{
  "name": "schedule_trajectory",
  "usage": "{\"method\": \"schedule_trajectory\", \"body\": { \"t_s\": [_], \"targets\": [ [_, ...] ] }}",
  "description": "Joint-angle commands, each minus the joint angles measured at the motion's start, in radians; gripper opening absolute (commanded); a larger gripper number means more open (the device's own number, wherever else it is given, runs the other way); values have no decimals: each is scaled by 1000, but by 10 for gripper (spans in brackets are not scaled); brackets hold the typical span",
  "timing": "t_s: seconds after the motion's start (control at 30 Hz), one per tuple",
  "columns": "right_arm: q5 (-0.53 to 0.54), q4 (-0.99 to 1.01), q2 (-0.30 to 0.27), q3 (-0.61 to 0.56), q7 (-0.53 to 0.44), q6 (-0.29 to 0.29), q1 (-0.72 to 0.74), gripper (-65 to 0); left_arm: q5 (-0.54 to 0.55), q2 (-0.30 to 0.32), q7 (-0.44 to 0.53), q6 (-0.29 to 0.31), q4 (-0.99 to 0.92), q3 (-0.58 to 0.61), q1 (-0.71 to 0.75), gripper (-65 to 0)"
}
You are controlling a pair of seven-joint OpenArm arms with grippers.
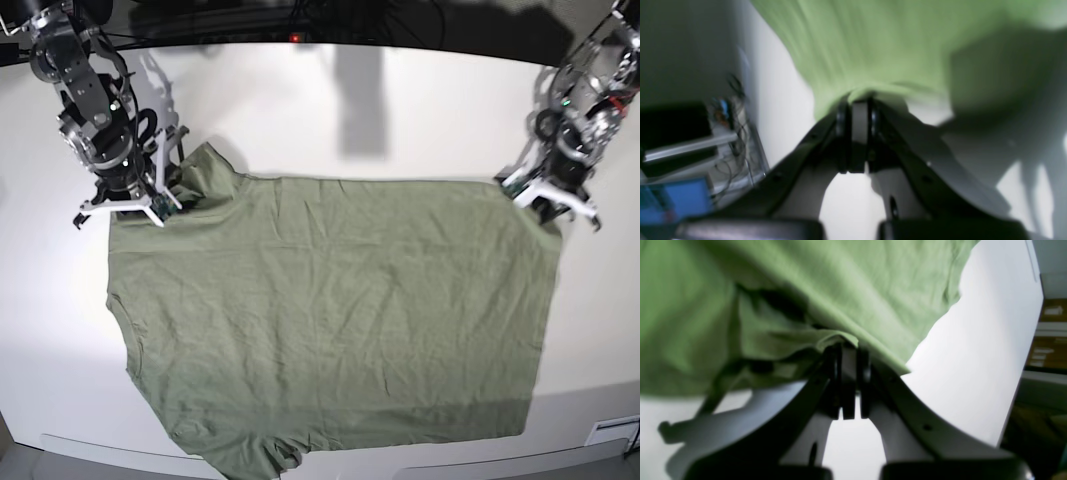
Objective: Fold the T-shirt properly
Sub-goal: 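Drag the shoulder edges with both grippers toward the shirt's hem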
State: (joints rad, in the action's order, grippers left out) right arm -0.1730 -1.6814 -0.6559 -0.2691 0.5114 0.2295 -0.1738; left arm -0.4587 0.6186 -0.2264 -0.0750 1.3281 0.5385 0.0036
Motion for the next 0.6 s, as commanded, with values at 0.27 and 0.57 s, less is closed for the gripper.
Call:
{"method": "schedule_trajectory", "body": {
  "t_s": [0.27, 0.57],
  "targets": [
    [2, -11, 109, 9, 1, -13, 117, -650, 16, -47, -106, -16, 11, -7, -129, -650],
    [2, -11, 113, 9, 2, -16, 130, -650, -19, 37, -154, 117, 11, -7, -193, -650]
  ]
}}
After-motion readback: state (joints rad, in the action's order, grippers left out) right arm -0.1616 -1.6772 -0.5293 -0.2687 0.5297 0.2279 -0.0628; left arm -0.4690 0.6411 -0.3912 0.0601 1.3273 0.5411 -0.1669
